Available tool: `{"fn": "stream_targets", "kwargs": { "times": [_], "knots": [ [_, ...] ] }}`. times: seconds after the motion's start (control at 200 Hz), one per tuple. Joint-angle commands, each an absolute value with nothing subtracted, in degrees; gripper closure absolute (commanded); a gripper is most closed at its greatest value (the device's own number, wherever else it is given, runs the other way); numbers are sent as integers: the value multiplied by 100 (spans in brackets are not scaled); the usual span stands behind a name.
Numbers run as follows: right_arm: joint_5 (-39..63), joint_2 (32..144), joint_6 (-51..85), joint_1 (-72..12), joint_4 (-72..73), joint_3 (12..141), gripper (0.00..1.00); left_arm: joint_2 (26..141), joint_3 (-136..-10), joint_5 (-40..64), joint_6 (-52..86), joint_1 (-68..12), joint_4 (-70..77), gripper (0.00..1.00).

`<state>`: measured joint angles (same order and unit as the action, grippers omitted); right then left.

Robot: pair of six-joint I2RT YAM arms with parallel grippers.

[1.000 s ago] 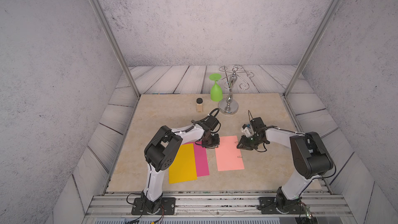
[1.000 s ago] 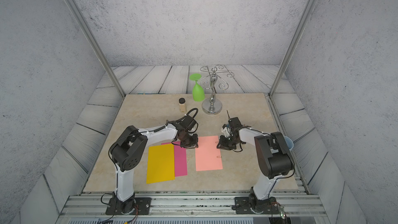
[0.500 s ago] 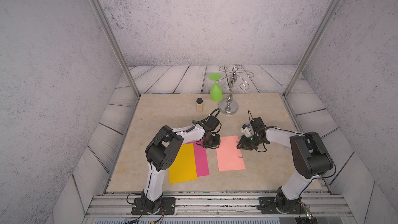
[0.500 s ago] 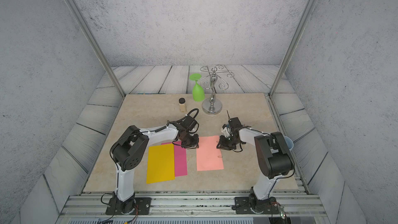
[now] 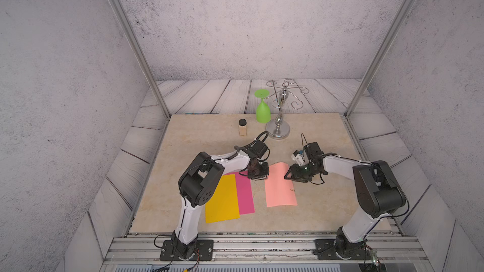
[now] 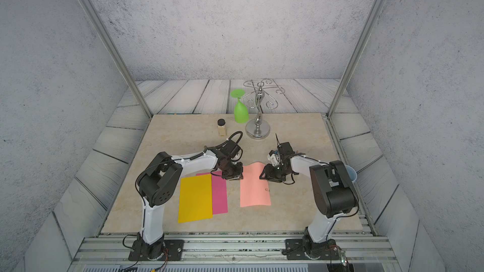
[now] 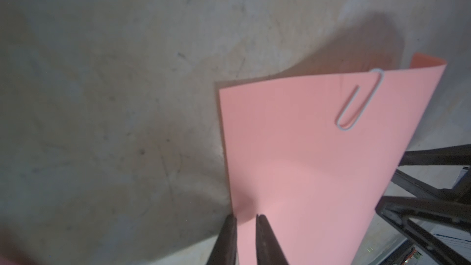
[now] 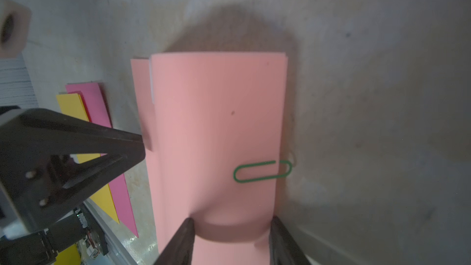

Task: Unclip the paperclips from the documents
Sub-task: Pick up the document from the center of the board.

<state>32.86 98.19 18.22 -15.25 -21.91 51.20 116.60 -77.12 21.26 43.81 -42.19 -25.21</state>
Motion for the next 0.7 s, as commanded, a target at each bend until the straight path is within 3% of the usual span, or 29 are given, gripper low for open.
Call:
{"fn": "stream_targets", "kwargs": {
  "times": [0.0,0.3,0.696],
  "knots": [
    [3039,9937,1837,-1558,-2499,4960,44,12011,-7622,1995,4366,-4271,-2700,81],
    [3483,9866,2064,-1595,-2062,4814,25,12093,-7688,2045,4343,-4263,-2649,82],
    [3537,10054,2195,-1887,-1863,4887,22,12265,-8014,2264,4381,-4264,-2535,82]
  ]
}}
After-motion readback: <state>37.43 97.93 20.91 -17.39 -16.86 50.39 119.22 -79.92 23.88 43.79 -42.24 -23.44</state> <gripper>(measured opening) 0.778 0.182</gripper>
